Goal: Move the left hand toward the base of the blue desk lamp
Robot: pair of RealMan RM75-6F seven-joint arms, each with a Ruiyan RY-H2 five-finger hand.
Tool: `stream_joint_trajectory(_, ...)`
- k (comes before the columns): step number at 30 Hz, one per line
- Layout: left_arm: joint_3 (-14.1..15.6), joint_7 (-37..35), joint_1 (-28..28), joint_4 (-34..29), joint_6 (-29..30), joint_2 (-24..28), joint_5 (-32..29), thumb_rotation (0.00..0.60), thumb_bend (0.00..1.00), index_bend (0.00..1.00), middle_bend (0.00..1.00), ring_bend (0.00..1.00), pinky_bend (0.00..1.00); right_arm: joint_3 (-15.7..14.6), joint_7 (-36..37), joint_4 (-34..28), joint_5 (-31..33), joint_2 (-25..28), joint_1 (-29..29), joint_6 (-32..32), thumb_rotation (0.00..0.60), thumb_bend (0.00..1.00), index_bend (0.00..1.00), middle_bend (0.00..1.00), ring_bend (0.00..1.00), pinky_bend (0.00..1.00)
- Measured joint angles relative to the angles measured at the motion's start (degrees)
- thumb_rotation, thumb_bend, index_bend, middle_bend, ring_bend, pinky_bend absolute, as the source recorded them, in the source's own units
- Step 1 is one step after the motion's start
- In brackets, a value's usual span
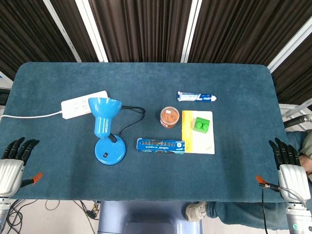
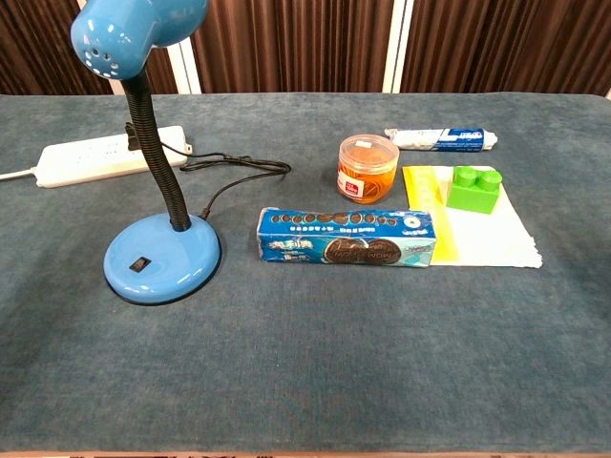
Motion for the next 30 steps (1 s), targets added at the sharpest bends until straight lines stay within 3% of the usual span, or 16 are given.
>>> stream_joint_trajectory(26,-0.60,-0.36,0.98,-1.16,-0.96,1.13,-0.13,0.600,0.11,0.09,0.13,0.04,0.10,-0.22,0.15,-0.40,-0.20,0.11,0.06,-0.33,0.600,0.10,0.00,0.02,0.04,0.00)
stream_joint_trajectory(28,-0.57,-0.49,0.87,-1.24,-1.42,1.15,-0.19,0.600,0.11,0.09,0.16,0.08,0.15,-0.22,0.10,-0.39,-0.15,0.06,0.09,-0.42,0.600,0.10,0.00,0.02,0.04,0.00)
stream_joint_trajectory(30,-0.54,-0.72,0.63,-1.25,-1.84,1.17,0.24,0.600,0.12,0.09,0.24,0.18,0.28,-0.23,0.08,-0.39,-0.09,0.01,0.13,-0.53,0.600,0.10,0.00,0.02,0.04,0.00)
